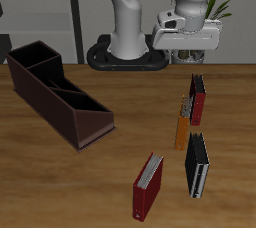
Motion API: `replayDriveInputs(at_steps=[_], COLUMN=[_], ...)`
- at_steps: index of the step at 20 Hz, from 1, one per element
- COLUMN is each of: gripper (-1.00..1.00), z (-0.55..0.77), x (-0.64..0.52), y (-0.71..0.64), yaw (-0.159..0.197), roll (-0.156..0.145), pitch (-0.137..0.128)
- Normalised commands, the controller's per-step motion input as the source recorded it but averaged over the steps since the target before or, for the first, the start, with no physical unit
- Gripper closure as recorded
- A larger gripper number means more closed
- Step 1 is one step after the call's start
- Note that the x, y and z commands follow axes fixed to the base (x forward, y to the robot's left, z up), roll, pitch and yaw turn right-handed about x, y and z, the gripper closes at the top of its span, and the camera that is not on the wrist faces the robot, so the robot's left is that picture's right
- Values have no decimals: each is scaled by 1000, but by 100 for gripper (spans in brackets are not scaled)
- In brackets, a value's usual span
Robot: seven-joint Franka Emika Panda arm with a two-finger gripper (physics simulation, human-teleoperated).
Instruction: Place the left red book into the right desk caddy's front compartment
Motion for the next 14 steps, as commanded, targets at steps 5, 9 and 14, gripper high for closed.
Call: replayDriveInputs(at_steps=[5, 9, 14], gripper=[-100, -100, -100], z=[-63, 27, 22], x=[94, 102, 143], y=[508, 254, 284], yaw=[-31, -6, -11], roll=[47, 6, 17], pitch=[7, -26, -23])
